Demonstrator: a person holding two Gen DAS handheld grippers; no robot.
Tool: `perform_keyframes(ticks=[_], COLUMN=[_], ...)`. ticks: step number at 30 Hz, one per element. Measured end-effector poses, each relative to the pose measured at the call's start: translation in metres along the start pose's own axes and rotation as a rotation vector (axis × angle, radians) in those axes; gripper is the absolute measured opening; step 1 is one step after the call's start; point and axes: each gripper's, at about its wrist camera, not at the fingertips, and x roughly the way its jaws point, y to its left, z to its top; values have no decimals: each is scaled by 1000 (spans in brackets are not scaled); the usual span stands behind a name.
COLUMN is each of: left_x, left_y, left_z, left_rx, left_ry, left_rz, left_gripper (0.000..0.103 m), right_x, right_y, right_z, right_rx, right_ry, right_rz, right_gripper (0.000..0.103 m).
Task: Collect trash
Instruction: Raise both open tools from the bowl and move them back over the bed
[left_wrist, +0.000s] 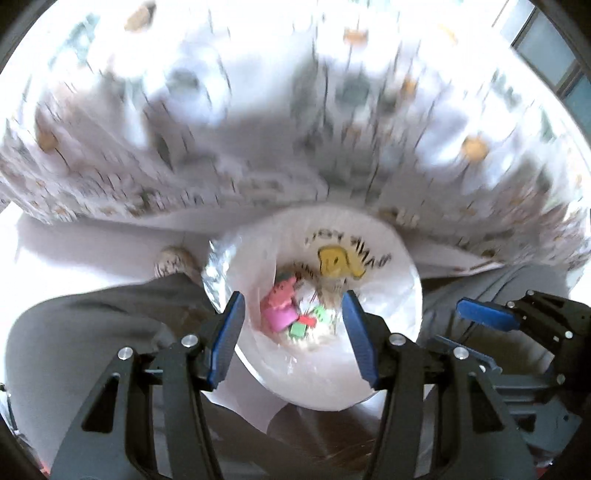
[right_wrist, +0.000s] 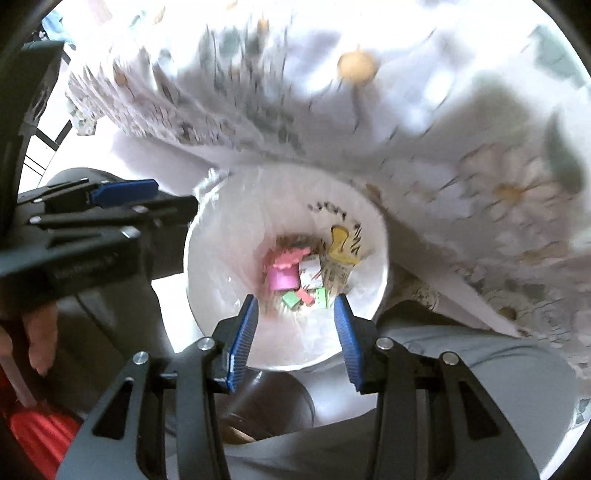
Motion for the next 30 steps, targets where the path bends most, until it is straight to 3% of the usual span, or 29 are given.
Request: perform_keyframes(ticks=[9,17,27,30], left_x=[-76,-126,-152,-153], left_y=[-15,-25,-34,-35], left_z=[52,122,193,214], left_rx=[32,64,160,198], left_ry=[-157,-279,-344,-368], left_rz=[-49,-80,-56,-48], left_gripper=[60,60,60,65], right_x=[-89,-163,-206,-209], right_y=[-21,-43,-70,-76], right_z=[34,92,167,186], right_rx=[-15,-36,-43,-49], right_ry=[-200,-387,-482,-499], right_rz=[-32,-82,-108,-123], right_gripper=[49,50,52,54])
